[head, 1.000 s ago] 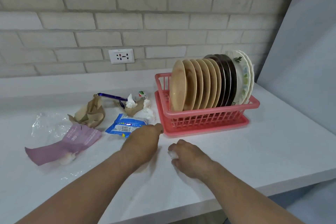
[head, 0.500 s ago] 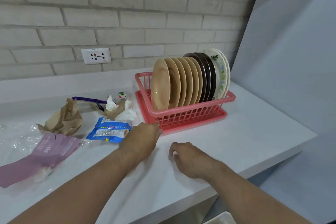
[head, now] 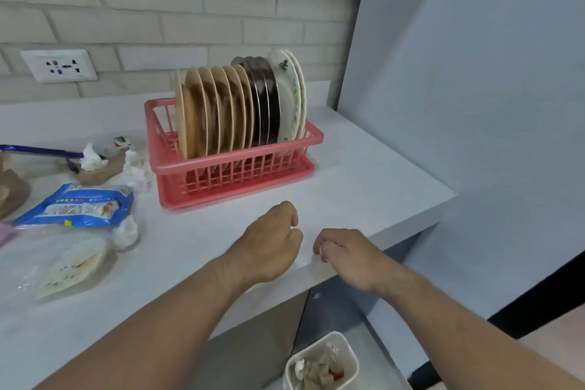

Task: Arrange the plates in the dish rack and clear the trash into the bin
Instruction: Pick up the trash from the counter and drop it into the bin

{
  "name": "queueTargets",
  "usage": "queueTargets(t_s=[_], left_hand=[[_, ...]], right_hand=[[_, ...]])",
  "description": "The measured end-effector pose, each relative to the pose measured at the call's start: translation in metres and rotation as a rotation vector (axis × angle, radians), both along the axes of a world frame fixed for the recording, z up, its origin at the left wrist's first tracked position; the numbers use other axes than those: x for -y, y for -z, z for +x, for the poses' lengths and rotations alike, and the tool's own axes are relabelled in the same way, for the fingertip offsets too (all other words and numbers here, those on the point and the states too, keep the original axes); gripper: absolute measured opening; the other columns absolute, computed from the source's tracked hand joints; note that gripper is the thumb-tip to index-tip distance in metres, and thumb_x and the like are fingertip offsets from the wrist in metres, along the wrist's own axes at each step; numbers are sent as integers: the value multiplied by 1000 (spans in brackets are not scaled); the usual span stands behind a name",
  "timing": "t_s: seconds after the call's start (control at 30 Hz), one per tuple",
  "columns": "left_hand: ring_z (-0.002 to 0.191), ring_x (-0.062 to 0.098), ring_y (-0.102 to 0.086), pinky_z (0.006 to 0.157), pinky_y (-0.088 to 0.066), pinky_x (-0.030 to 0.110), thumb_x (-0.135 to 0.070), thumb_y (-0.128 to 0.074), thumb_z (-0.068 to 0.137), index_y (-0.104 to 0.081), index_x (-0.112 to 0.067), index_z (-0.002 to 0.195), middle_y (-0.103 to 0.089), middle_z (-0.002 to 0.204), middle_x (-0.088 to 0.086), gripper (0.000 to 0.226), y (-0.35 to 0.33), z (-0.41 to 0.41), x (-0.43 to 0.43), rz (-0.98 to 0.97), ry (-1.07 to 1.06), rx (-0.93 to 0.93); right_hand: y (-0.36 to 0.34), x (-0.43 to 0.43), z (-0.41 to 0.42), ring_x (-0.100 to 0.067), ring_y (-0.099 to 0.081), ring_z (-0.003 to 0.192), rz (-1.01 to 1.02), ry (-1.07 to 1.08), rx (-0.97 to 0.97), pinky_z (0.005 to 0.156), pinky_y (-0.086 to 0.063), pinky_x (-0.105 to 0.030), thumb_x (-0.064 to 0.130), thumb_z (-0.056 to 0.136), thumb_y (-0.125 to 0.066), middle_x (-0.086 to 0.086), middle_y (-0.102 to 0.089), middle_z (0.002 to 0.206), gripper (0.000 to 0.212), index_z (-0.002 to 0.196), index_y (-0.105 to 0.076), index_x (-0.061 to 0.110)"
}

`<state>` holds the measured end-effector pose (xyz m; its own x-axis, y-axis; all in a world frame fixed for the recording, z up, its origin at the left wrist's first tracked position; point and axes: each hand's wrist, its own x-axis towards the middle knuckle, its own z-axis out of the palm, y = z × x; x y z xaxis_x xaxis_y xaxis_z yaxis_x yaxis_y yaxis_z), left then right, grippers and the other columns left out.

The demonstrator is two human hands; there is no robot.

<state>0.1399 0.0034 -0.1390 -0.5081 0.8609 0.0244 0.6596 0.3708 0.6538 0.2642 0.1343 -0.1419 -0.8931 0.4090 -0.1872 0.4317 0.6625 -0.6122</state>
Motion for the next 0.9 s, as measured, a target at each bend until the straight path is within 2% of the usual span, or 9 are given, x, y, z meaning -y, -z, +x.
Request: queueTargets(t_s=[0.13,0.23,0.3,0.37,0.43,0.53,0.63,0.8,0.9], left_hand=[[94,14,-42,87,-44,29,-1,-39,81,-31,-26,103,-36,107,-7,34,15,41,-35,-53,56,-61],[86,12,-43,74,-42,24,2,-40,84,-32,-23,116,-33,106,-13,41,34,69,-58,-82,32,-55],[88,14,-47,77,-44,27,-1,-37,87,-30,-25,124,-36,116,-10,45,55,82,-70,-89,9,-35],[94,15,-50,85,-47,31,-9,-34,90,-28,-28,128,-42,121,-6,43,77,96,-79,-98,-27,30],[99,15,-48,86,-41,27,-14,-35,95,-29,-26,132,-44,121,-8,40,96,109,-86,-129,-47,29],[96,14,-49,79,-36,24,-17,-40,98,-38,-25,130,-52,120,-5,33,125,122,-95,-168,-72,16],[100,13,-52,83,-42,24,-18,-45,97,-47,-26,125,-50,122,-8,29,161,126,-101,-164,-57,1],[95,19,-61,84,-50,38,-25,-47,98,-50,-29,121,-44,119,-11,24,240,134,-107,-140,-81,-35],[96,17,-60,85,-50,34,-26,-48,98,-54,-28,119,-48,115,-9,23,315,132,-112,-160,-94,-82]], right_hand=[[11,-44,36,-3,-52,86,-96,9,-28,72,-37,-12,17,93,-36,18,-56,87,30,94,-66,19],[30,-72,56,-4,-50,83,-105,-16,-31,73,-36,-12,6,95,-36,20,-53,85,35,103,-69,15],[46,-87,68,-8,-52,90,-103,-25,-5,81,-42,-18,7,96,-37,14,-56,92,37,115,-68,12],[66,-102,83,-14,-59,94,-120,2,29,88,-51,-29,10,96,-39,8,-59,102,37,123,-65,15],[90,-114,99,-16,-66,95,-148,34,70,89,-55,-34,9,94,-44,4,-62,112,39,129,-58,19],[123,-126,117,-10,-66,92,-213,55,108,88,-55,-30,10,94,-52,4,-62,118,38,129,-52,25],[154,-132,124,-5,-61,93,-175,65,103,83,-50,-20,16,96,-57,10,-63,112,28,121,-56,29],[230,-132,123,-2,-60,91,-163,136,48,79,-50,-20,23,97,-54,17,-65,102,19,110,-60,35],[310,-133,118,0,-59,91,-154,177,38,81,-48,-20,25,97,-55,18,-64,101,18,109,-62,36]])
